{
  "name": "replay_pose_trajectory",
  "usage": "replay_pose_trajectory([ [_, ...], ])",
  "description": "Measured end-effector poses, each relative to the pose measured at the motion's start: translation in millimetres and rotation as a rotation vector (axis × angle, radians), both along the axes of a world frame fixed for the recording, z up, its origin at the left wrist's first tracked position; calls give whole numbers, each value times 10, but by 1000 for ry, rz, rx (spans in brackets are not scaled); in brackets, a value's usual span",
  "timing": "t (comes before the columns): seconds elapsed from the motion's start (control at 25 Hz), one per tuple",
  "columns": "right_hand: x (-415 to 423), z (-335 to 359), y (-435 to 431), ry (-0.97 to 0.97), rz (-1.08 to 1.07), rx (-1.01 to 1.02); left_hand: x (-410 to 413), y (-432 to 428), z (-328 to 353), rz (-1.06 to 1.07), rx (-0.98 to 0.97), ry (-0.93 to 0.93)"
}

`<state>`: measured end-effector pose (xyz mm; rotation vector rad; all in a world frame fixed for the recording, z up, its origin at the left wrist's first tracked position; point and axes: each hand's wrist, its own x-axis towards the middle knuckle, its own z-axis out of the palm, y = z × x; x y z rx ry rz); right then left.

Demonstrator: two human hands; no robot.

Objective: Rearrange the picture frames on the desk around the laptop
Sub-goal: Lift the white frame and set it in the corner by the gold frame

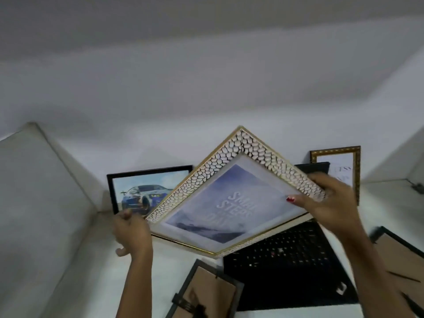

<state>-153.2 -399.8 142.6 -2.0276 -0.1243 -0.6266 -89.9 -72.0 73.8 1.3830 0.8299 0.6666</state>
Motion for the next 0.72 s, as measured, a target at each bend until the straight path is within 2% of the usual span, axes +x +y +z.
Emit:
replay_pose_trajectory([
  [0.04,-34,151,-278,-29,-46,-83,-72,-326,33,-93,37,-108],
  [0.12,-120,409,-863,-79,-133,-242,-259,-1153,139,-455,-1,-333],
  [0.2,-100,549,-1355,-122,-163,-381,-392,-1857,173,-791,33,-422],
  [0.24,-80,584,-1644,-136,-163,-439,-417,-2250,116,-885,49,-413],
  [0.32,31,534,-2159,-214,-177,-554,-432,-2957,-45,-922,-45,-377],
  [0.4,197,354,-2591,-298,-346,-596,-401,-3547,-161,-861,-232,-343],
  [0.48,312,172,-2906,-240,-521,-435,-344,-4081,-190,-812,-388,-290],
  [0.6,413,-113,-3393,-111,-598,-33,-201,-4799,-199,-806,-515,-211],
  [0.64,455,-223,-3622,-79,-615,43,-111,-5058,-197,-830,-521,-180],
  [0.72,563,-498,-4043,6,-662,71,96,-5513,-233,-874,-512,-120],
])
